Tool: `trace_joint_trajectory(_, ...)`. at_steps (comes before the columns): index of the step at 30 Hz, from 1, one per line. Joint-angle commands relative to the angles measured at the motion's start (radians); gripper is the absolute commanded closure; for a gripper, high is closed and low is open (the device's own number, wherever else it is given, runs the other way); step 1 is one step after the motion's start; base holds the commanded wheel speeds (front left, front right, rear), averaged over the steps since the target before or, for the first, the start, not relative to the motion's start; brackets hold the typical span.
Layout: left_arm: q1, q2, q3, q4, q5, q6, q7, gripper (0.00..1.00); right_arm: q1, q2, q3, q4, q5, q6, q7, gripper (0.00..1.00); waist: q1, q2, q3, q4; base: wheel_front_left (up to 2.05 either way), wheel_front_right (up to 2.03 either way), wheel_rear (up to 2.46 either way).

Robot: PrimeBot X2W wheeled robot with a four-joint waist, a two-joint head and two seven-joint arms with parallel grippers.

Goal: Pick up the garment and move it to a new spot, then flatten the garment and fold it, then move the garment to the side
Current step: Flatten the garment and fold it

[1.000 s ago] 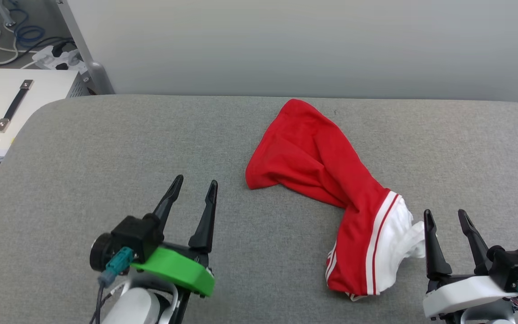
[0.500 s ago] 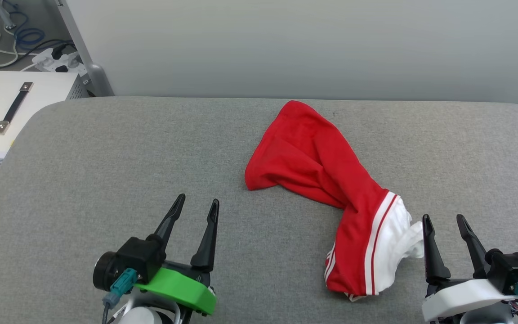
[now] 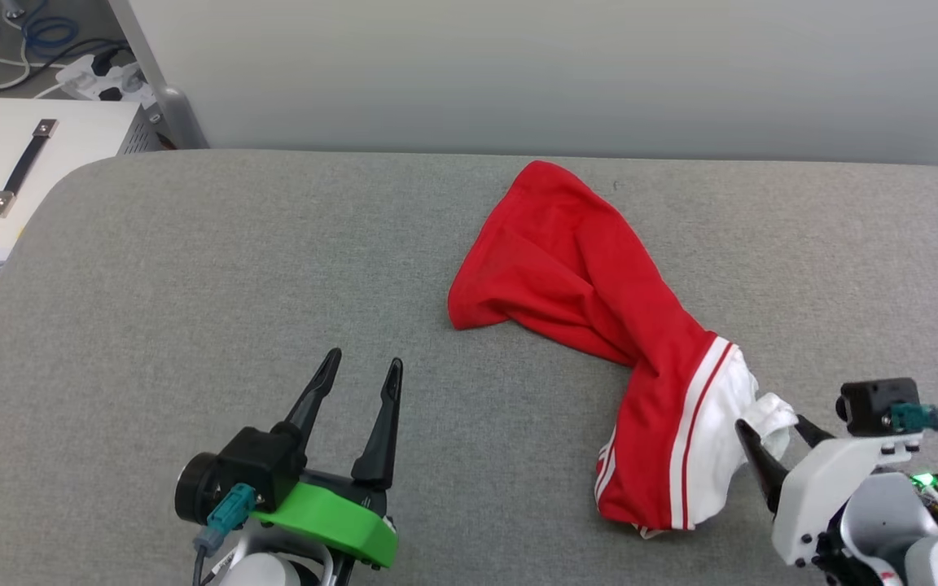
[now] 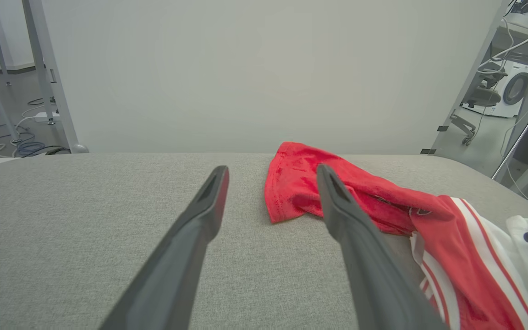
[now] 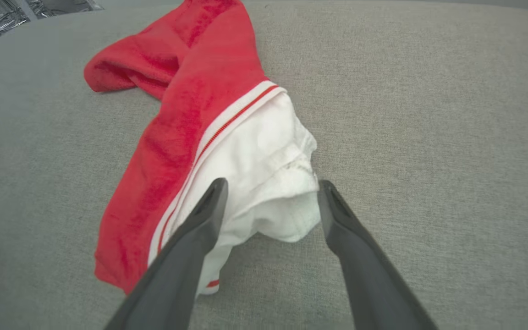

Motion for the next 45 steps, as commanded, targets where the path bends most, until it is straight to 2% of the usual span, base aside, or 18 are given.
trace_joint_trajectory(1, -0.01, -0.007, 0.002, 0.005, 0.005, -0.006, -0.006, 0.0, -0.026, -0.005, -0.007, -0.027, 0.015, -0.001, 0.067, 0.0, 0.0, 0.0, 0.016, 0.013, 0.0, 0.0, 0.0)
trace_joint_trajectory(6, -0.027, -0.011, -0.008, 0.007, 0.003, -0.007, -0.006, 0.0, -0.065, -0.026, -0.041, -0.086, 0.01, -0.001, 0.319, 0.0, 0.0, 0.0, 0.045, 0.04, 0.0, 0.0, 0.0)
trace_joint_trajectory(9, -0.038, -0.012, -0.016, 0.01, -0.001, -0.007, -0.006, 0.0, -0.086, -0.032, -0.056, -0.098, -0.004, -0.001, 0.4, 0.0, 0.0, 0.0, 0.061, 0.057, 0.0, 0.0, 0.0)
trace_joint_trajectory(15, -0.055, -0.013, -0.025, 0.019, -0.007, -0.007, -0.006, 0.0, -0.112, -0.027, -0.063, -0.086, -0.008, -0.001, 0.484, 0.0, 0.0, 0.0, 0.088, 0.087, 0.0, 0.0, 0.0)
trace_joint_trajectory(21, -0.061, -0.011, -0.03, 0.024, -0.01, -0.007, -0.006, 0.0, -0.109, -0.021, -0.053, -0.053, -0.001, -0.001, 0.518, 0.0, 0.0, 0.0, 0.096, 0.1, 0.0, 0.0, 0.0)
trace_joint_trajectory(22, -0.061, -0.01, -0.031, 0.025, -0.011, -0.007, -0.006, 0.0, -0.108, -0.021, -0.049, -0.049, 0.002, -0.001, 0.52, 0.17, 0.0, 0.0, 0.097, 0.1, 0.0, 0.0, 0.0)
trace_joint_trajectory(23, -0.062, -0.009, -0.031, 0.026, -0.011, -0.007, -0.006, 0.0, -0.108, -0.023, -0.045, -0.046, 0.004, -0.001, 0.52, 0.67, 0.0, 0.0, 0.097, 0.101, 0.0, 0.0, 0.0)
trace_joint_trajectory(24, -0.063, -0.008, -0.031, 0.028, -0.011, -0.007, -0.006, 0.0, -0.108, -0.025, -0.04, -0.044, 0.007, -0.001, 0.518, 1.0, 0.0, 0.0, 0.096, 0.102, 0.0, 0.0, 0.0)
trace_joint_trajectory(29, -0.063, -0.006, -0.035, 0.036, -0.012, -0.007, -0.006, 0.0, -0.115, -0.049, -0.011, -0.05, 0.026, -0.001, 0.491, 1.0, 0.0, 0.0, 0.079, 0.102, 0.0, 0.0, 0.0)
trace_joint_trajectory(35, -0.052, -0.007, -0.041, 0.049, -0.018, -0.007, -0.006, 0.0, -0.172, -0.1, 0.037, -0.115, 0.044, -0.001, 0.462, 1.0, 0.0, 0.0, 0.03, 0.11, 0.0, 0.0, 0.0)
trace_joint_trajectory(41, -0.035, -0.01, -0.036, 0.052, -0.022, -0.007, -0.006, 0.0, -0.328, -0.137, 0.139, -0.148, 0.082, -0.001, 0.476, 1.0, 0.0, 0.0, -0.01, 0.121, 0.0, 0.0, 0.0)
trace_joint_trajectory(45, -0.029, -0.012, -0.019, 0.049, -0.025, -0.007, -0.006, 0.0, -0.474, -0.115, 0.216, -0.116, 0.121, -0.001, 0.459, 1.0, 0.0, 0.0, -0.023, 0.129, 0.0, 0.0, 0.0)
